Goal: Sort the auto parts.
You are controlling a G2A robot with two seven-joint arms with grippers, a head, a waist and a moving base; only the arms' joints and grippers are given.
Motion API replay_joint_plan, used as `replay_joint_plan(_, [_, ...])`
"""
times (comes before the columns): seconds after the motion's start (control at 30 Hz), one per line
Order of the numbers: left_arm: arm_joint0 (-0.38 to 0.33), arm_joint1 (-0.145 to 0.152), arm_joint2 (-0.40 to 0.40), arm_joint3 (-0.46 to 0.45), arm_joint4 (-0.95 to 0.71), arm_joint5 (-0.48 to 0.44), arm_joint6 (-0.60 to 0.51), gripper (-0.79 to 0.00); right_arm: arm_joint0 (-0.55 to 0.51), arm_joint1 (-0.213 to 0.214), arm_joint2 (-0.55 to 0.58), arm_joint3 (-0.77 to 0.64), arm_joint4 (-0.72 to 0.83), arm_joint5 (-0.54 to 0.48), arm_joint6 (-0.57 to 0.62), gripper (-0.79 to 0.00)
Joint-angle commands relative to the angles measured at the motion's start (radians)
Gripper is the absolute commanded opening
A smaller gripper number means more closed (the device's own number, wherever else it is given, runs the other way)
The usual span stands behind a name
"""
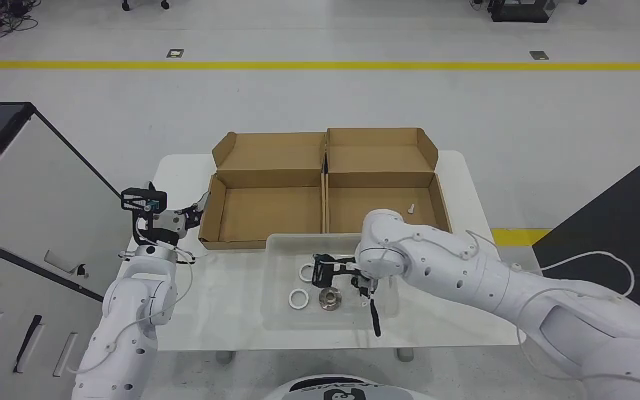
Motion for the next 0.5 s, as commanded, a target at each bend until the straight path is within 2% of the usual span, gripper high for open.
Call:
replay_joint_plan(0.0, [0.000, 0.000, 0.000, 0.000, 0.000, 0.000, 0.000, 0.000, 0.003, 0.006, 0.023, -0.019, 0.027, 0.006, 0.006, -0.785])
replay_joint_plan(0.27, [0.000, 0.000, 0.000, 0.000, 0.000, 0.000, 0.000, 0.000, 0.015, 0.060, 0.178, -0.181, 0.163, 0.045, 0.061, -0.785])
replay_joint_plan(0.47, [0.000, 0.000, 0.000, 0.000, 0.000, 0.000, 0.000, 0.000, 0.038, 0.091, 0.216, -0.262, 0.224, 0.066, 0.061, -0.785])
